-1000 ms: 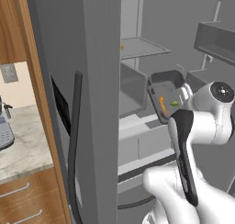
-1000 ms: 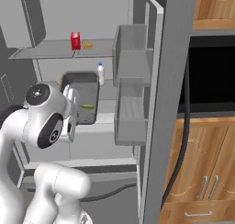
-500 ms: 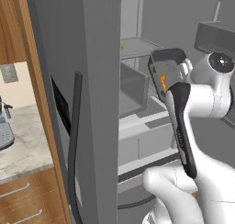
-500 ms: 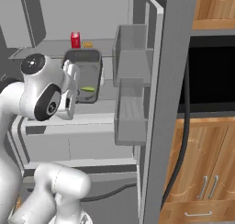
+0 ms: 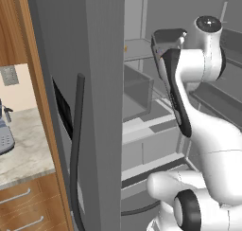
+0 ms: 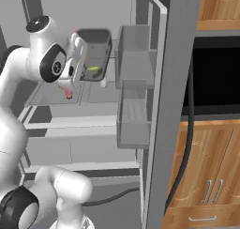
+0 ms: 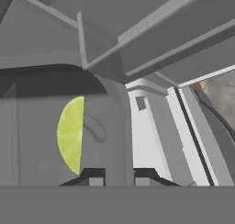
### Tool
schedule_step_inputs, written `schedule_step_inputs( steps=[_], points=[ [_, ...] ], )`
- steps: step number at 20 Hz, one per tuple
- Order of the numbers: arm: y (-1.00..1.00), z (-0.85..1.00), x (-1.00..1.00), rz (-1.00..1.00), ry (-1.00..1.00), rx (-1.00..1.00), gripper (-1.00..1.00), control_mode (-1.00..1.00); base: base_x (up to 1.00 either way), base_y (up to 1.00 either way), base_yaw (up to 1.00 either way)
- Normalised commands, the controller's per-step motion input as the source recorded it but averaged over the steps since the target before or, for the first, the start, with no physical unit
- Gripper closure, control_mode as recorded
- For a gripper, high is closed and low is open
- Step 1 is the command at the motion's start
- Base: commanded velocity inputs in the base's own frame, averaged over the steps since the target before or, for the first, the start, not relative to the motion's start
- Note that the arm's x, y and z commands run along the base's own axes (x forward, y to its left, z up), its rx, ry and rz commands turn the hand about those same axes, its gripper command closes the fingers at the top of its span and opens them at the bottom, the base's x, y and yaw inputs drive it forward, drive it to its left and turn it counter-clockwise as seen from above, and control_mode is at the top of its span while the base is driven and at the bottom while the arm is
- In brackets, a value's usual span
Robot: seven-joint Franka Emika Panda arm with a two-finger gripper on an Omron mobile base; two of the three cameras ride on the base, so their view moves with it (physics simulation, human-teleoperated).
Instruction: Place the tupperware on the top shelf of the fridge. Make space for the tupperware among the existing items by rearranging them on the shelves if needed. Close the fridge door when finished.
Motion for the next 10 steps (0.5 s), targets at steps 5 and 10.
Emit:
schedule_step_inputs(
  steps=[5,10],
  points=[
    [-0.01,0.27,0.63,-0.03,0.02,0.0,1.0,-1.0,0.0,0.0,0.0],
    [-0.19,-0.02,0.7,0.0,-0.01,0.0,1.0,-1.0,0.0,0.0,0.0]
  ],
)
